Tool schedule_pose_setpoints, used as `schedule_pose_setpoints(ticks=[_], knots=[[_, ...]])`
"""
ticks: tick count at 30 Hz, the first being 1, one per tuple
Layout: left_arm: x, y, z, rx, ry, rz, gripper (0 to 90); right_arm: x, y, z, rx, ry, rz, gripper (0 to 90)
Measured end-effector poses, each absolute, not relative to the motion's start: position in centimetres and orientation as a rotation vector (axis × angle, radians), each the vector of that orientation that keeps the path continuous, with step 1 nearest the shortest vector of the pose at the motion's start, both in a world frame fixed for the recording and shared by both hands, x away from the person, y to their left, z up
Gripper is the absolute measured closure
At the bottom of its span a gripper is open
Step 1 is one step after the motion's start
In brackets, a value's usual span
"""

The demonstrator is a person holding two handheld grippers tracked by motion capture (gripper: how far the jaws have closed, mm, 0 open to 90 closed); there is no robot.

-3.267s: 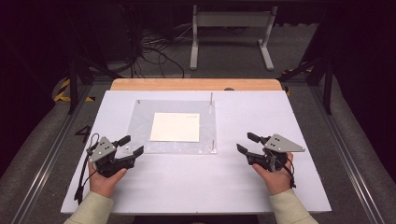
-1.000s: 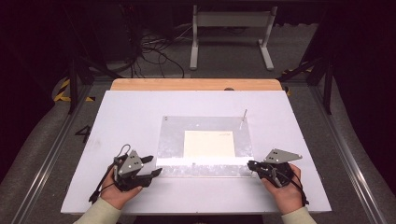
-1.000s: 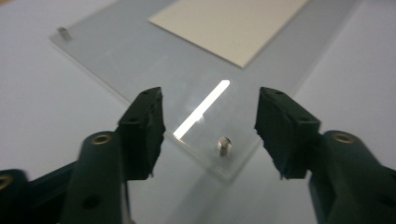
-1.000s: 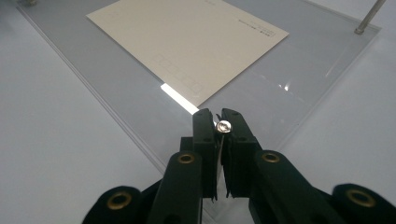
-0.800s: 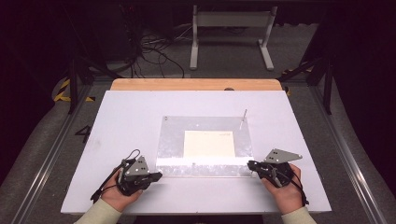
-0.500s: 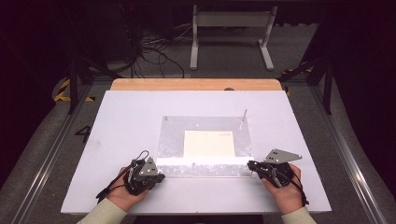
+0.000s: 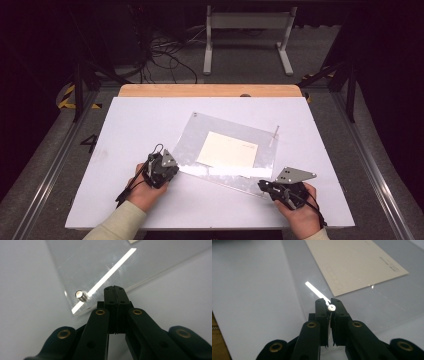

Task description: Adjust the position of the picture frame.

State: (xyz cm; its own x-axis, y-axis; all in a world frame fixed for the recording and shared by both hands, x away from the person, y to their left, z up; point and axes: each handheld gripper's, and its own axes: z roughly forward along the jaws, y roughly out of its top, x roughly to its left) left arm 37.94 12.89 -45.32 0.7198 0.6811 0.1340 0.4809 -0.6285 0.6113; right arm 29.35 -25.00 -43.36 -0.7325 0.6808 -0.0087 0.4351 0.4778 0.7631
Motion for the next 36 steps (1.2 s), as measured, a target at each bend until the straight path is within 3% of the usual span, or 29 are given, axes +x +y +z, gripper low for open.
schedule_pose_setpoints(ticks=[3,8,10,14,16,17,18,20,25,28,32,33,34,36], knots=[[39.8,12.6,-45.5,2.319,0.964,0.518,90.0,29.0,-23.7,-43.4,0.919,2.44,1.127,84.3],[41.5,13.4,-45.6,2.217,1.041,0.444,89.9,28.7,-19.7,-43.6,0.803,2.519,1.192,84.3],[41.0,13.3,-45.4,2.223,1.006,0.459,86.1,28.9,-18.4,-43.8,0.752,2.536,1.219,84.2],[38.4,12.4,-43.9,2.181,0.82,0.353,74.3,29.3,-16.9,-43.7,0.678,2.58,1.234,83.3],[36.7,11.4,-43.2,2.161,0.673,0.255,64.4,29.5,-17.6,-43.2,0.637,2.589,1.332,75.1],[36.7,11.4,-43.2,2.161,0.673,0.255,59.7,29.5,-17.6,-43.2,0.637,2.589,1.332,75.1],[35.1,9.9,-42.8,2.17,0.549,0.186,55.3,29.7,-20.2,-41.4,0.641,2.484,1.505,65.8],[33.6,7.9,-42.6,2.17,0.435,0.124,48.8,30.0,-23.0,-39.6,0.677,2.336,1.619,59.9],[31.2,3.1,-43.0,2.214,0.31,0.041,43.1,32.3,-28.7,-39.0,0.943,2.086,1.513,54.9],[31.2,1.1,-44.1,2.246,0.316,0.023,47.0,34.5,-30.8,-40.4,1.094,2.015,1.396,50.2],[31.1,0.5,-44.8,2.275,0.291,0.072,77.5,37.2,-31.2,-42.3,1.141,2.04,1.238,48.6],[31.2,0.6,-44.8,2.277,0.292,0.085,84.6,37.7,-31.1,-42.5,1.143,2.049,1.229,50.7],[31.2,0.6,-44.8,2.277,0.292,0.085,84.8,38.2,-30.9,-42.7,1.137,2.068,1.217,56.2],[31.2,1.1,-44.7,2.28,0.288,0.075,85.1,39.2,-30.4,-42.9,1.101,2.133,1.187,77.9]])
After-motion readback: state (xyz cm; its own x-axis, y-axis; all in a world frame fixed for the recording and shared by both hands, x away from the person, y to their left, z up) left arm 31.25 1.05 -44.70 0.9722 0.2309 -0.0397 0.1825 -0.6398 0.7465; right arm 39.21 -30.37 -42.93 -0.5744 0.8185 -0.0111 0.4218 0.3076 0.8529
